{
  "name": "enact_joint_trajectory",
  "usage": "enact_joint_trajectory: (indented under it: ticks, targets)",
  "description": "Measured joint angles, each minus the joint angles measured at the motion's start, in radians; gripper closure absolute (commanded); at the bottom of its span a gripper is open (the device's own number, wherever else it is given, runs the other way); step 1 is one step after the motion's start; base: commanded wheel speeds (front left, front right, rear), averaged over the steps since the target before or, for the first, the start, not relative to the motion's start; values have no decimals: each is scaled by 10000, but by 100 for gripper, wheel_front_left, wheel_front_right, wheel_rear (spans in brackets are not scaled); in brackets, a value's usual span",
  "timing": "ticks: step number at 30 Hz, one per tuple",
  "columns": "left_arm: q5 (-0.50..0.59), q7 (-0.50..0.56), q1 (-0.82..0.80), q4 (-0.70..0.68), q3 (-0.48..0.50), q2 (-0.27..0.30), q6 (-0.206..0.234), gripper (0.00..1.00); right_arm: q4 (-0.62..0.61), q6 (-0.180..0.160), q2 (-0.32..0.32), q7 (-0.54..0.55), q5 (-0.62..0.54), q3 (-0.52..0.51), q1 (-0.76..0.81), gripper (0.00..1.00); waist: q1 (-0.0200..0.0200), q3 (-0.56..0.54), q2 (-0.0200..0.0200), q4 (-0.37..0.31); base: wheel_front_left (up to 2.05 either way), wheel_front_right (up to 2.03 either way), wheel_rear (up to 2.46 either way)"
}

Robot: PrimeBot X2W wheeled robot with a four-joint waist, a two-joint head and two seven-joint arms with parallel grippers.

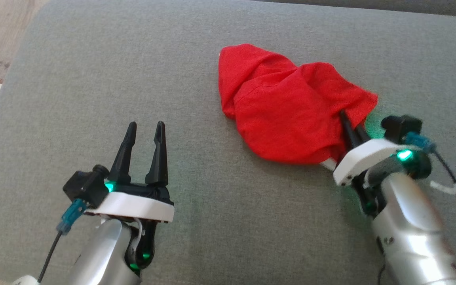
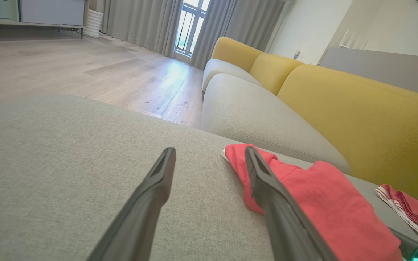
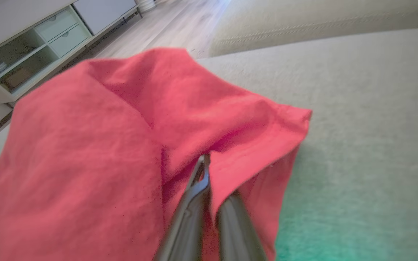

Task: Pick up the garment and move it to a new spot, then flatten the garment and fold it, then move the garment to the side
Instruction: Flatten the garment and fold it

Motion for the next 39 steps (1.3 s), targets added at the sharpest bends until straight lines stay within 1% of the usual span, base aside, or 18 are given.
enact_joint_trajectory:
  ticks: [3,5,9,13,17,19,20,21,23,26,30,36,39]
  targets:
    - [54,0,0,0,6,-2,0,0,36,0,-21,-209,-629,-556,-379,100,0,-37,0,-120,0,0,0]
    - [54,0,0,-2,10,-8,0,0,-35,0,-167,-242,-953,-882,-690,100,-1,-52,0,-182,0,0,0]
    - [54,-2,0,-2,19,-36,-10,0,-481,0,-811,-209,-1406,-1547,-1199,100,0,-67,0,-231,0,0,0]
    - [54,-2,1,-2,23,-90,-88,0,-809,0,-1392,61,-1822,-1950,-1432,100,-1,-82,0,-202,0,0,0]
    - [61,-2,1,10,23,-132,-98,0,-798,0,-1730,272,-2263,-2397,-1454,100,0,-91,0,-110,0,0,0]
    - [63,-2,1,12,42,-150,-102,0,-706,0,-1768,347,-2472,-2734,-1458,100,0,-106,0,-71,0,0,0]
    - [63,-2,2,13,56,-151,-102,0,-631,0,-1764,378,-2642,-2888,-1461,25,0,-115,0,-65,0,0,0]
    - [63,-2,3,17,75,-151,-119,0,-543,0,-1735,435,-2798,-3009,-1461,0,0,-128,0,-64,0,0,0]
    - [90,-2,17,21,109,-153,-176,0,-481,0,-1540,474,-2834,-3131,-1459,0,0,-169,0,-86,0,0,0]
    - [153,-2,37,21,276,-142,-174,0,-656,0,-1020,330,-2792,-3060,-1431,0,0,-248,0,-205,0,0,0]
    - [205,-2,69,-6,378,-104,-174,0,-1381,0,-495,-15,-2429,-2614,-1017,0,-1,-405,0,-479,0,0,0]
    - [305,-2,163,-230,439,-77,-173,0,-2807,0,-61,-113,-1593,-1845,1014,0,-1,-697,0,-1023,0,0,0]
    - [324,-2,313,-261,431,-50,-159,0,-3545,0,-35,-109,-1174,-1538,1999,0,-1,-847,0,-1291,0,0,0]
